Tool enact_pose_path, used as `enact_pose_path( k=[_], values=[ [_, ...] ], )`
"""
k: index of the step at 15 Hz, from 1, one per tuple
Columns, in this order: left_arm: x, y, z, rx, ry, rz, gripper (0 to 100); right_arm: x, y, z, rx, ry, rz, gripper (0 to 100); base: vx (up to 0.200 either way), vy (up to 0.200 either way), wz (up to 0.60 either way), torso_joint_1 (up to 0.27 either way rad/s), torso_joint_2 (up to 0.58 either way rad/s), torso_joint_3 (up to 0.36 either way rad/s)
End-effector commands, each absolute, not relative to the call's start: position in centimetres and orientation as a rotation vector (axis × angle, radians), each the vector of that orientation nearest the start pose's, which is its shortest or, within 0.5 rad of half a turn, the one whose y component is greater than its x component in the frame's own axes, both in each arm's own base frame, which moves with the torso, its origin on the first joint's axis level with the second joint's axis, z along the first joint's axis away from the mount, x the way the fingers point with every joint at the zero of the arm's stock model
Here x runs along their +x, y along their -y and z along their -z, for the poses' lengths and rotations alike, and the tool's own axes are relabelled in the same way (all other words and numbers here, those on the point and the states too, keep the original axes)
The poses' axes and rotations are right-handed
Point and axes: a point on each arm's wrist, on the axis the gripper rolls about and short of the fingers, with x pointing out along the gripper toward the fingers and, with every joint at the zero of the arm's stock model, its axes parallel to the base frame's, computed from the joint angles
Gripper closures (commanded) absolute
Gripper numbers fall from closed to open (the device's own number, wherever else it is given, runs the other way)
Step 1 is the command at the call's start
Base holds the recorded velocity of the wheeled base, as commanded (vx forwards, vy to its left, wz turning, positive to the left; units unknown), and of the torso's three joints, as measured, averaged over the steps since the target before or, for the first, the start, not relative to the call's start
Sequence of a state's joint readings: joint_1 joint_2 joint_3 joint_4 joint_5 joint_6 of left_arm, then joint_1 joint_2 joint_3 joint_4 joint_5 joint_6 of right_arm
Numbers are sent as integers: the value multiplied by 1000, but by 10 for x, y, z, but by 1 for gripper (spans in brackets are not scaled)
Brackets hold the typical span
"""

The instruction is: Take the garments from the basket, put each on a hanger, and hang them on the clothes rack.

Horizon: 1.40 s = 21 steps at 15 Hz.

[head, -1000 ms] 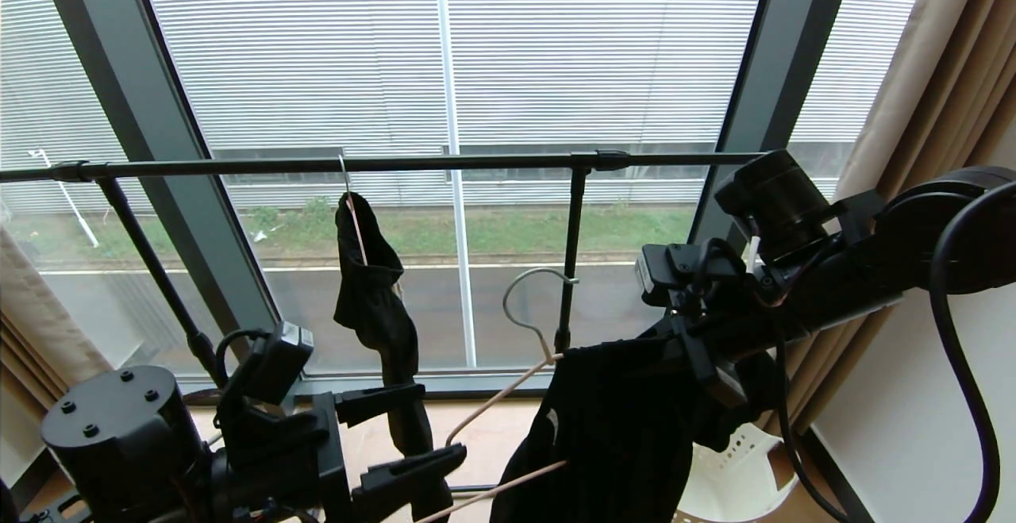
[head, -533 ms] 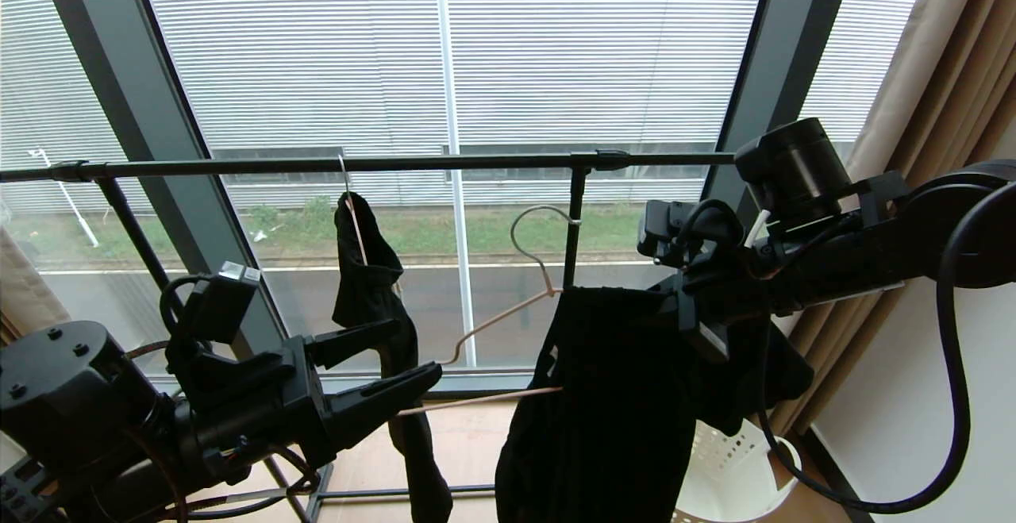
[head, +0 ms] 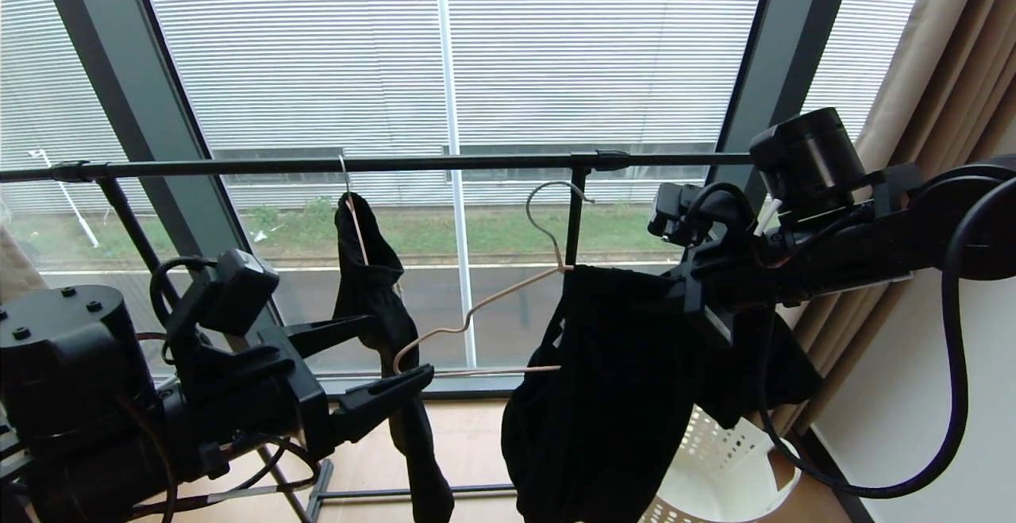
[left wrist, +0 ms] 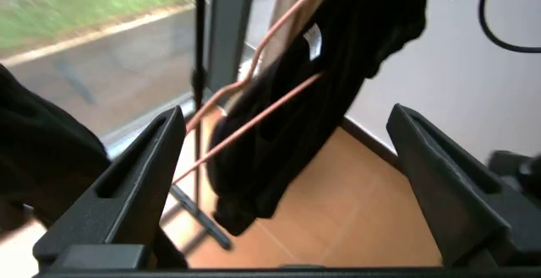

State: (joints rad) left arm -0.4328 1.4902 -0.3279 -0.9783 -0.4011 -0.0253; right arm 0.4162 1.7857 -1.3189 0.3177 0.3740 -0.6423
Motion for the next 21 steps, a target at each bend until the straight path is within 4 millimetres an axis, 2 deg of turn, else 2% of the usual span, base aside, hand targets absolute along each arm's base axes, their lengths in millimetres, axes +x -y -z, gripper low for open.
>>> enact_pose_path(
  k=[1,4,7,9,11,16,21],
  values=[
    [180,111,-141,35,-227,883,0,287,-134,-211,-575,-548,-973,100,0,0,0,0,0,0],
    [175,121,-127,51,-292,937,0,285,-126,-212,-559,-557,-951,100,0,0,0,0,0,0],
    [181,131,-108,57,-383,955,0,280,-122,-211,-498,-591,-930,100,0,0,0,0,0,0],
    [183,136,-99,36,-435,958,0,273,-120,-201,-500,-572,-928,100,0,0,0,0,0,0],
    [187,140,-92,11,-476,954,0,270,-120,-189,-505,-483,-914,100,0,0,0,0,0,0],
    [192,149,-78,-10,-517,959,0,269,-120,-189,-506,-442,-910,100,0,0,0,0,0,0],
    [203,156,-68,-68,-541,940,0,251,-124,-194,-517,-415,-942,100,0,0,0,0,0,0]
  ],
)
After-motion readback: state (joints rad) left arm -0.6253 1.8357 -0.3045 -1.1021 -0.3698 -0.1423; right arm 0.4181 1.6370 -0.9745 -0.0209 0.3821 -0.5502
